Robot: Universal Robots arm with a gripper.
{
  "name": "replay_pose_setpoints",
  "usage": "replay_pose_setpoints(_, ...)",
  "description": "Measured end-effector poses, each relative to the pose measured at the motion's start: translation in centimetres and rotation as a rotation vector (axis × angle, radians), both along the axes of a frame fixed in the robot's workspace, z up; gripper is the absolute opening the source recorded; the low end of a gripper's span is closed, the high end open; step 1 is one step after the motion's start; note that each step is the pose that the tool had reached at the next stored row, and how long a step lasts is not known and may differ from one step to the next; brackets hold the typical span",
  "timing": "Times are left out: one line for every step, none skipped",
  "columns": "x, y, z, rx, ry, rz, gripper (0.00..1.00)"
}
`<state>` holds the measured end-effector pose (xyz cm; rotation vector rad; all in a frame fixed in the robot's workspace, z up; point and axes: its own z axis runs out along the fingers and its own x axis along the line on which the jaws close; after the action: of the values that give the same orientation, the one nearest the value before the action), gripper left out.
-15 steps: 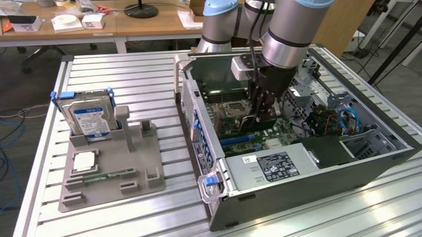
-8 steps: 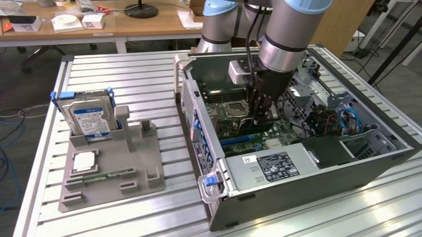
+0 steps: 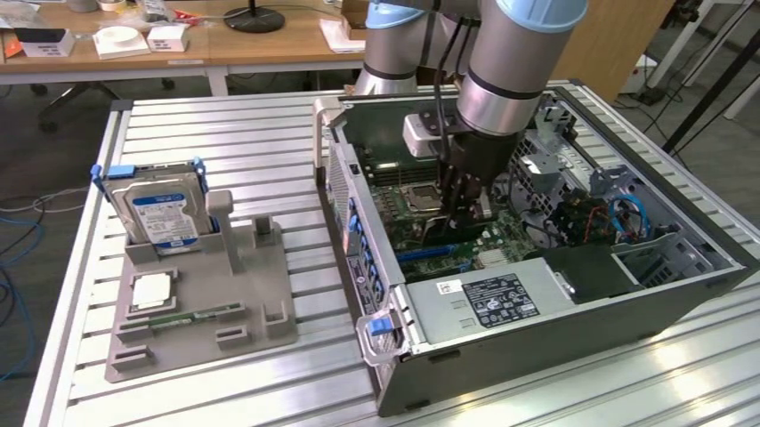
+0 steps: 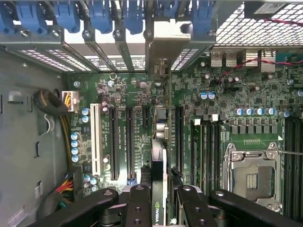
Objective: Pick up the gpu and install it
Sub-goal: 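Insert the gpu into the slot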
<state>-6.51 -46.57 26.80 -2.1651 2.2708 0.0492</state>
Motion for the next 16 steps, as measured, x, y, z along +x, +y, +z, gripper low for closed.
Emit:
replay_pose_setpoints(0.0,0.0,-0.05,0.0,0.0,0.0,0.26)
replay_pose_setpoints(-0.03,0.01,-0.11,0.0001,-0.0001,0.0,0.26)
replay_pose_setpoints(-0.08,0.01,-0.17,0.0001,0.0,0.0,0.26)
replay_pose_setpoints(-0.12,0.01,-0.24,0.0001,-0.0001,0.0,0.26)
replay_pose_setpoints(-0.17,0.02,-0.3,0.0,0.0,0.0,0.26)
replay_pose_setpoints(-0.24,0.02,-0.36,0.0,-0.0001,0.0,0.26)
replay_pose_setpoints(-0.29,0.03,-0.42,0.0,0.0,0.0,0.26)
replay_pose_setpoints(-0.3,0.07,-0.46,-0.0002,0.0,0.0,0.26)
replay_pose_setpoints(-0.3,0.11,-0.52,-0.0001,0.0,0.0,0.26)
replay_pose_setpoints(-0.32,0.15,-0.57,-0.0001,0.0,0.0,0.26)
replay_pose_setpoints(-0.33,0.17,-0.62,0.0,0.0,0.0,0.26)
replay_pose_setpoints(-0.36,0.19,-0.69,-0.0001,0.0,0.0,0.26)
replay_pose_setpoints(-0.39,0.21,-0.75,-0.0001,0.0,0.0,0.26)
replay_pose_setpoints(-0.4,0.23,-0.81,-0.0001,0.0,0.0,0.26)
replay_pose_setpoints(-0.41,0.23,-0.87,-0.0001,0.0,0.0,0.26)
replay_pose_setpoints(-0.43,0.23,-0.94,-0.0001,0.0,0.0,0.26)
